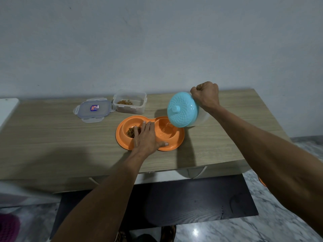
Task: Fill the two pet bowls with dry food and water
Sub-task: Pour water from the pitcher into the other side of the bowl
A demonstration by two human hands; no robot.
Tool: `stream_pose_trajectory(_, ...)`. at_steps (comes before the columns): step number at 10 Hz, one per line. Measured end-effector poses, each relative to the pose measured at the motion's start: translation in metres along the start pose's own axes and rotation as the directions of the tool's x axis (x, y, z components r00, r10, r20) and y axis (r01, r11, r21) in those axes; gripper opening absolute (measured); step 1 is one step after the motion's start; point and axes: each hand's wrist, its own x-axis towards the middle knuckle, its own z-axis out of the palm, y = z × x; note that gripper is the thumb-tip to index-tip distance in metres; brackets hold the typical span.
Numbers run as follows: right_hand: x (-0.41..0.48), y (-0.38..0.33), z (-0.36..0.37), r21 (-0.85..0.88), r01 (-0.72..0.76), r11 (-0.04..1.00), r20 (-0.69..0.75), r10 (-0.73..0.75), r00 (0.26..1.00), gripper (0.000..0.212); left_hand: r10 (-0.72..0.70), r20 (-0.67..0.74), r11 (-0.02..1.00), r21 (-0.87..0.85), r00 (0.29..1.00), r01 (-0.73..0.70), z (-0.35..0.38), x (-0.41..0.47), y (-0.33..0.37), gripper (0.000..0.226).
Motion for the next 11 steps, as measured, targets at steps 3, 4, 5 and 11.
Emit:
stream_pose_trajectory(3,0.0009,-0.0046,-0.0032,-0.013,0.035,0.999,0.018,-0.035,0.999,0.046,-0.005,0.001,1.000,0.015,1.000,0.005,-0.0005,-0.0006,0.0012,0.113)
stream_pose_trajectory(4,0.0011,-0.0054,-0.0043,-0.016,0.043,0.999,0.013,-0.043,0.999,0.047,-0.008,0.006,1.000,0.013,1.000,0.008,-0.0015,-0.0009,0.0017,0.113)
stream_pose_trajectory(5,0.0012,-0.0058,-0.0048,-0.027,0.046,0.999,0.007,-0.046,0.999,0.047,-0.011,0.009,1.000,0.015,1.000,0.011,-0.0013,-0.0006,0.0015,0.113)
stream_pose_trajectory(11,0.0034,-0.0057,-0.0047,-0.004,0.029,1.000,0.021,-0.029,0.999,0.041,-0.012,0.019,1.000,0.026,1.000,0.012,-0.0041,-0.0021,0.0034,0.112)
